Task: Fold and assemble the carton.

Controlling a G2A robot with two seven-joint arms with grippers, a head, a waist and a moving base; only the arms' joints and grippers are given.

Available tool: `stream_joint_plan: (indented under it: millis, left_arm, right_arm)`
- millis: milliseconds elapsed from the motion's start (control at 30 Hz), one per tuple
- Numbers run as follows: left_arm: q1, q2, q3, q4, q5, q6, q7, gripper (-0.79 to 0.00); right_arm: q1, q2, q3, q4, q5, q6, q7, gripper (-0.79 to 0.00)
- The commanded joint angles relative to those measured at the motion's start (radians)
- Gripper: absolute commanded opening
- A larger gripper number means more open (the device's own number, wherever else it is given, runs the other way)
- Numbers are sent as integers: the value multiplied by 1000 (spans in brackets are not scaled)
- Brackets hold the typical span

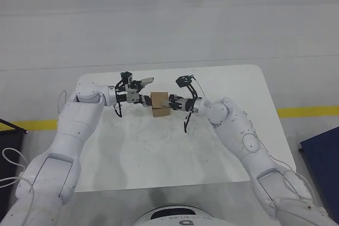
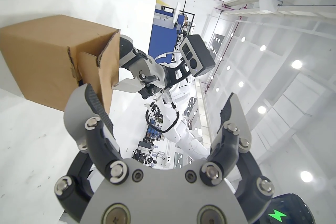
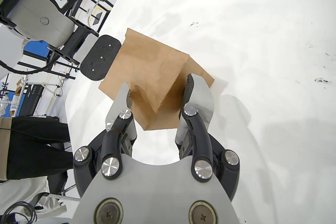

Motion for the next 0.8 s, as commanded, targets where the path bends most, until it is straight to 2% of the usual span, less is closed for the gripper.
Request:
stream_joint_plan:
  millis: [0,267,533,767]
  left_arm:
    - [2,5,-9,-7,1,2,7,0]
    - [13,25,-50,-66,-6,4,32,0]
    - [-5,7,21,-115,71,36,90,0]
    - [-34,-9,83,-90,151,58,123,0]
  right_arm:
    - [-2,1,-1,-5,-8,6,-4,-416]
    - [-12,7,-9,-29,-48,36,-21,-443]
    - [-28,12,-15,-59,-76,56,-32,-449]
    - [-45,19,-9,-88,-87,68,-37,-443]
